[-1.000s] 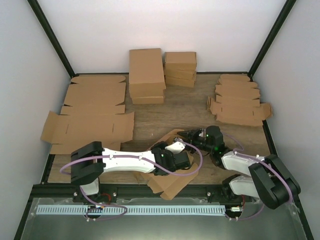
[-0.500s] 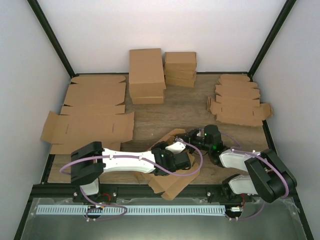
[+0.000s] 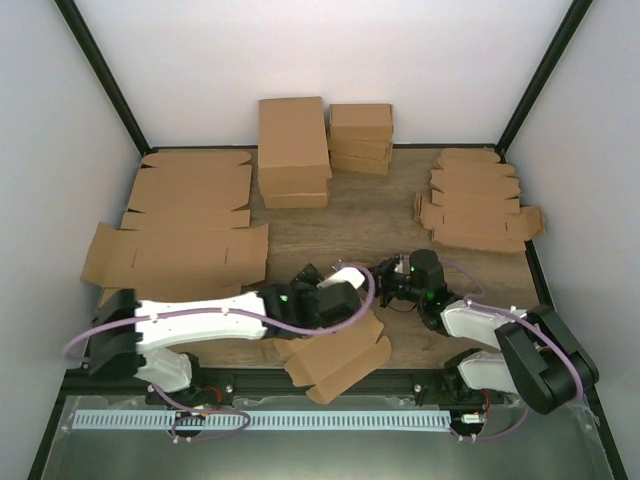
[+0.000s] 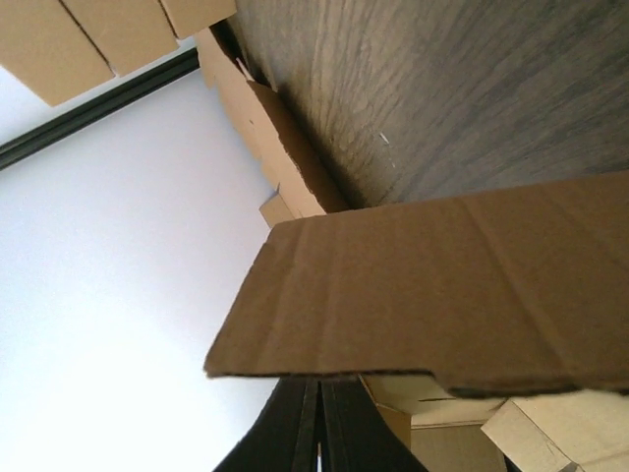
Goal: Fold the paper box
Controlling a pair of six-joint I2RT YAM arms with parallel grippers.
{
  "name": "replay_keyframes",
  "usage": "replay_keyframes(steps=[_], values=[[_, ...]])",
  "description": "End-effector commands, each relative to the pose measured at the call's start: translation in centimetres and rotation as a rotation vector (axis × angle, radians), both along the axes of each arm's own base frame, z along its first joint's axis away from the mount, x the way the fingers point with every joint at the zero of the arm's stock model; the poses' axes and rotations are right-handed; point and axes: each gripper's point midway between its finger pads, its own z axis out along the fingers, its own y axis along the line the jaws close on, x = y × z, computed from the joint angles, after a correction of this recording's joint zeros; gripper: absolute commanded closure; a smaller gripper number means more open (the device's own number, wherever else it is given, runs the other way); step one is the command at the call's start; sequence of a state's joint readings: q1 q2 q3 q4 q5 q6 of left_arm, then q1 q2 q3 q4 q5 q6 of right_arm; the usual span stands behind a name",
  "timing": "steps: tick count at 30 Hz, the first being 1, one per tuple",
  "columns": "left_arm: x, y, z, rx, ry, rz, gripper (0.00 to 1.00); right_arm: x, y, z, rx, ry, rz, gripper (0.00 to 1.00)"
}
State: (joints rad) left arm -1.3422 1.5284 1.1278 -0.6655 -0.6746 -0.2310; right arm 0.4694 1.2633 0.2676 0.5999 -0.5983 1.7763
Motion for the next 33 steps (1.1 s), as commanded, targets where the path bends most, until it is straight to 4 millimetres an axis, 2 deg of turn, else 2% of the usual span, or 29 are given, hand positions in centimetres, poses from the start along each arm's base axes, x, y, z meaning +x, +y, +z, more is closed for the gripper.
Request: replay_keyframes(steps=[1, 6, 10, 13, 18, 24, 33], values=[[-1.6, 0.1, 1.7, -0.225, 0.251, -0.069, 0.02, -0.1, 0.2, 1.3, -0.031, -0.121, 0.039, 0.99], [-0.9, 2.5, 4.4, -0.486, 0.394, -0.093, 0.00, -0.3, 0.5, 2.0, -0.101, -0.255, 0.119, 0.99], [0.9, 4.8, 4.9, -0.534, 0.380, -0.062, 0.00, -1.0, 0.6, 2.4, -0.137, -0.363, 0.183, 0.99], [1.2, 5.2, 4.0, -0.551, 0.413, -0.073, 0.00, -1.1, 0.6, 2.7, -0.177, -0.440, 0.221, 0.99], [0.7, 4.5, 1.7, -0.504, 0.480, -0.129, 0.01, -1.3, 0.5, 2.7, -0.229, -0.502, 0.257, 0.99], [0.3, 4.0, -0.4, -0.434, 0.531, -0.171, 0.11, -1.5, 0.2, 2.6, -0.264, -0.541, 0.267, 0.99], [0.4, 4.2, -3.3, -0.342, 0.588, -0.151, 0.17, -2.0, -0.4, 1.9, -0.317, -0.559, 0.276, 0.99]])
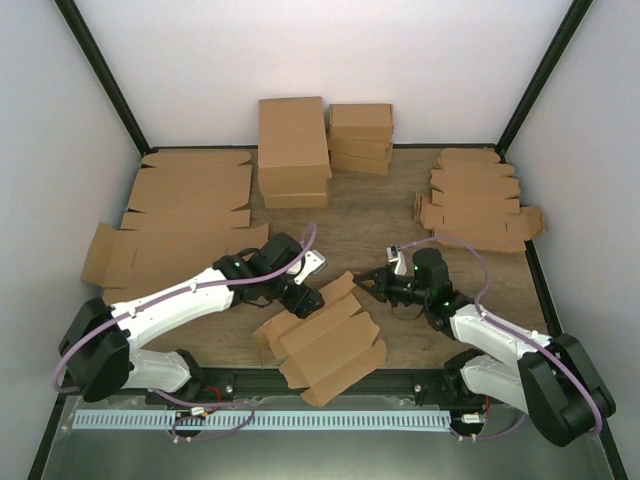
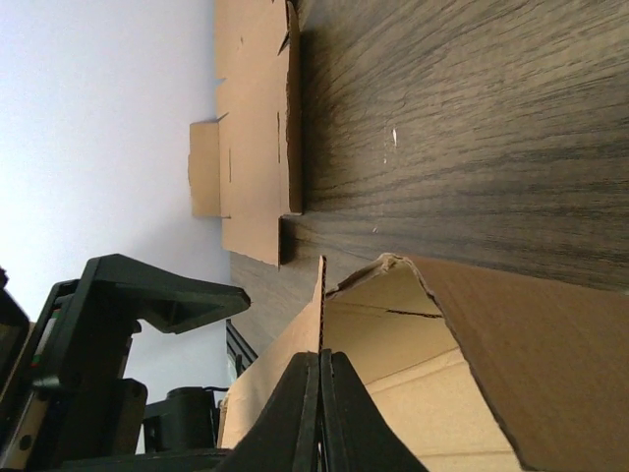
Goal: Fold the paper box
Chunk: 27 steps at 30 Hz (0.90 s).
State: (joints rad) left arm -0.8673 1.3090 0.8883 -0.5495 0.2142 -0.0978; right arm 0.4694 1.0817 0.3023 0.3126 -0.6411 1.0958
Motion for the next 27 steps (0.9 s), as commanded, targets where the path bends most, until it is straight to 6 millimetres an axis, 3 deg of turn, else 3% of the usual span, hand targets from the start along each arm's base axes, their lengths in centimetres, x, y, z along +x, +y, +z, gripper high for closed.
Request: replay_keyframes(steps=[1, 5, 9, 13, 17, 27], values=[[-0.2, -0.3, -0.4, 0.005, 0.011, -0.034, 0.18, 0.1, -0.1, 0.4, -0.032, -0.048, 0.008, 0.99], [-0.6, -0.5, -0.7, 0.003, 0.035, -0.051, 0.21, 0.0, -0.2, -0.1, -0.040, -0.041, 0.007, 0.99], [-0.9, -0.4, -1.6, 0.027, 0.060, -0.062, 0.31, -0.1, -0.3, -0.2, -0.042, -0.037, 0.007, 0.99], [-1.3, -0.4, -2.0, 0.027, 0.084, -0.078, 0.32, -0.3, -0.3, -0.4, -0.046, -0.034, 0.006, 0.99], [-1.6, -0.7, -2.3, 0.023, 0.103, -0.091, 0.39, -0.3, -0.5, -0.6, -0.054, -0.034, 0.005, 0.99], [-2.4, -1.6, -1.4, -0.028, 0.124, -0.115, 0.36, -0.5, -0.8, -1.2, -0.072, -0.029, -0.004, 0.99]])
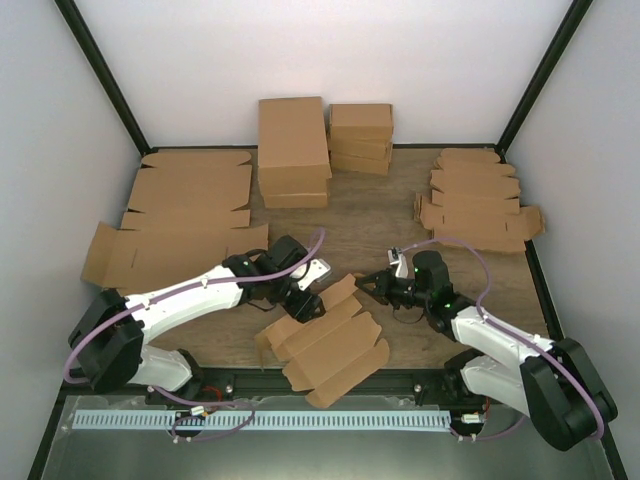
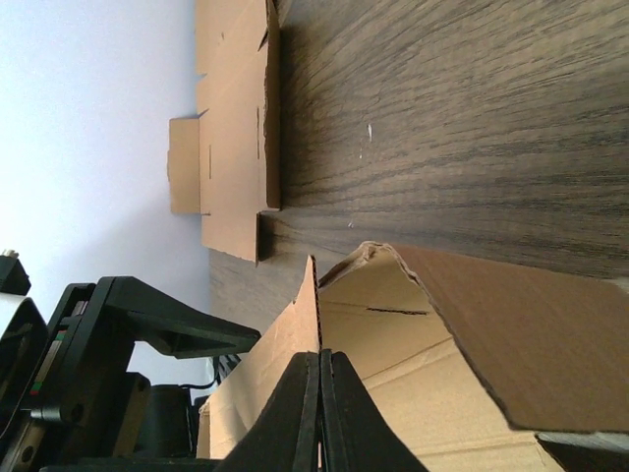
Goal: Fold the paper box
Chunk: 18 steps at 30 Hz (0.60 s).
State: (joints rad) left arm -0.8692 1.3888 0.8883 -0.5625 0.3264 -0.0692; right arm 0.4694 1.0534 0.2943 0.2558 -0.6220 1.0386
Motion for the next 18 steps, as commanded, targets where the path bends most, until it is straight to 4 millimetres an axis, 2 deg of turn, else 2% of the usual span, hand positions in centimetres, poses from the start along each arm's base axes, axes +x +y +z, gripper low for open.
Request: replay_keyframes(steps=[1, 3, 15, 18], values=[[-0.7, -0.7, 0.8, -0.041, 0.011, -0.030, 0.33, -0.2, -0.3, -0.6, -0.026, -0.009, -0.009, 0.99], [-1.0, -0.7, 0.9, -0.049, 0.020, -0.037, 0.31, -0.2, -0.3, -0.6, -0.026, -0.009, -0.009, 0.99], [-1.1, -0.6, -0.1, 0.034, 0.000, -0.012, 0.44, -0.5, -0.9, -0.9, -0.041, -0.006, -0.030, 0.99], [-1.1, -0.8, -0.1, 0.055, -0.014, -0.009, 0.48, -0.6, -1.0, -1.1, -0.044, 0.000, -0.037, 0.95]])
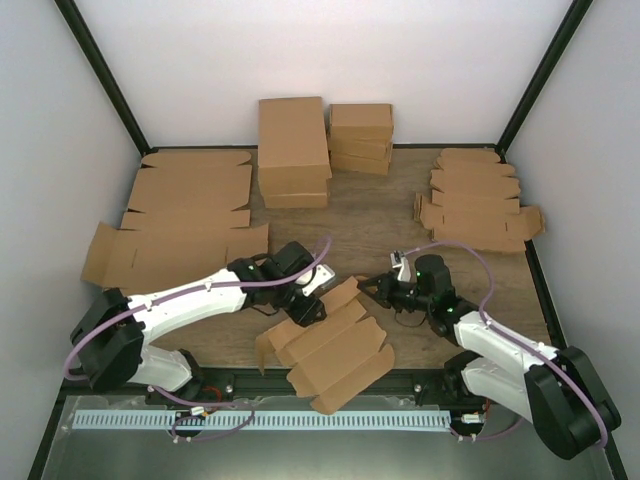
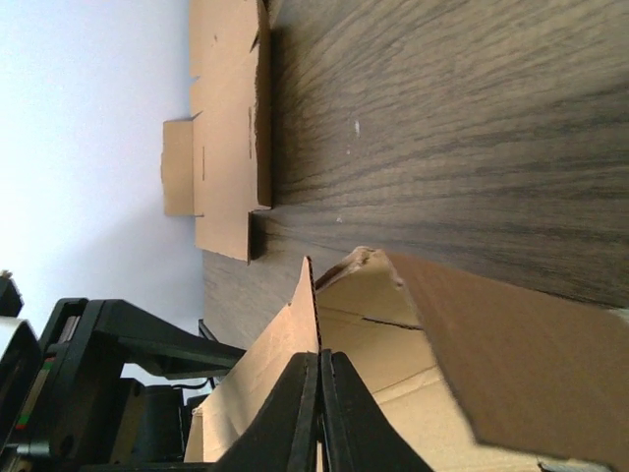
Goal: Fold the paper box
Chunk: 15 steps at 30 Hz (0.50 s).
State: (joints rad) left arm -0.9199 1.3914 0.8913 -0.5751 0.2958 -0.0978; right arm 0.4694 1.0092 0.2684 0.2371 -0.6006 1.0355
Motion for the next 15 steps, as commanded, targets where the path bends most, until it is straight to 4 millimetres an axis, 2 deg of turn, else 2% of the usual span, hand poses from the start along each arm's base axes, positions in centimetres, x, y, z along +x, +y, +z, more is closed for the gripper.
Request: replay_keyframes(steps=[1, 9, 11, 15], values=[[0.0, -0.4, 0.1, 0.034, -0.021, 0.003, 0.48, -0.3, -0.5, -0.9, -0.034, 0.010, -0.021, 0.95], [-0.7, -1.4, 0.0, 0.089, -0.071, -0.014, 0.50, -0.9, -1.0, -1.3, -0.038, 0.024, -0.033, 0.93], [-0.9, -1.6, 0.2, 0.098, -0.088, -0.016, 0.50, -1.1, -1.1, -1.4, -0.041, 0.027, -0.034, 0.84], [-1.1, -2.0, 0.1, 0.126, -0.120, -0.019, 0.50, -1.2, -1.4, -1.0, -0.063, 0.005, -0.035, 0.75]])
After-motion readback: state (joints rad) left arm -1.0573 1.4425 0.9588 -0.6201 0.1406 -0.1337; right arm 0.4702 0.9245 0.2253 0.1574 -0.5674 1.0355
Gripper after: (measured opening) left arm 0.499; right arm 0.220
